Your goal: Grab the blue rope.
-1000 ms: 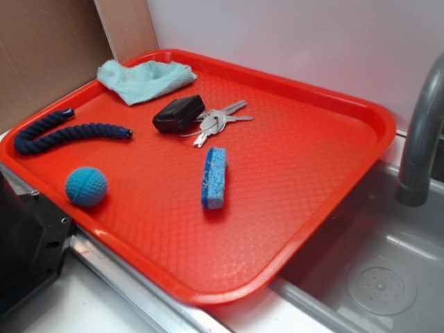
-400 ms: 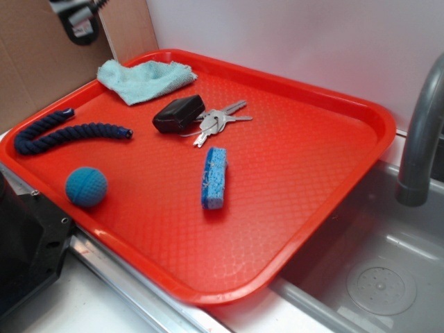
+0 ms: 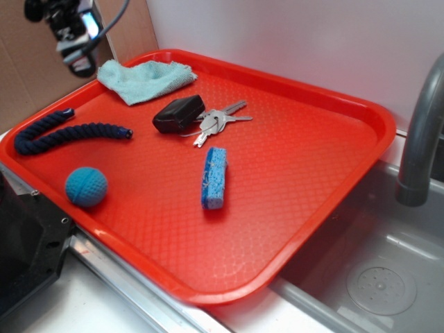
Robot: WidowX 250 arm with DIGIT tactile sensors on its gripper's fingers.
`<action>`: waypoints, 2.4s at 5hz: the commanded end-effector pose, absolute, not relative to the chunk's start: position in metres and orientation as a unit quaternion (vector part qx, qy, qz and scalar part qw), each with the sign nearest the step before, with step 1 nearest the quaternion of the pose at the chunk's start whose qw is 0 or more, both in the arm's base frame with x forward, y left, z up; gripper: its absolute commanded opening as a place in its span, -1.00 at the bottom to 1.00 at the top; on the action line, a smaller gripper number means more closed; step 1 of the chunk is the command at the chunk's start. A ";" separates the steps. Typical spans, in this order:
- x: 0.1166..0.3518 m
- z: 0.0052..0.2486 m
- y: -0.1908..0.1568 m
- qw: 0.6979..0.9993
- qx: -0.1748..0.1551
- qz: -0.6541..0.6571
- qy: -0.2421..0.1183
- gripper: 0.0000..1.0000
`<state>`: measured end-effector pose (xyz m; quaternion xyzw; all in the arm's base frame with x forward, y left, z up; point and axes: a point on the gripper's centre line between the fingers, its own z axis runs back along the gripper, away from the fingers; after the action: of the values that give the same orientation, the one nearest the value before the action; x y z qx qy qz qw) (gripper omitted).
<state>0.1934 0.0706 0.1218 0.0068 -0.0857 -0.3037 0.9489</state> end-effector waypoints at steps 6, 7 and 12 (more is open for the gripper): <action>0.182 0.008 0.086 0.946 0.022 -0.322 0.039 -1.00; 0.137 0.013 0.090 0.944 0.026 -0.328 0.040 -1.00; 0.236 0.232 -0.021 0.990 0.011 -0.132 0.045 -1.00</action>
<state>0.2235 -0.0193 0.2186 0.0102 0.0725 -0.1396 0.9875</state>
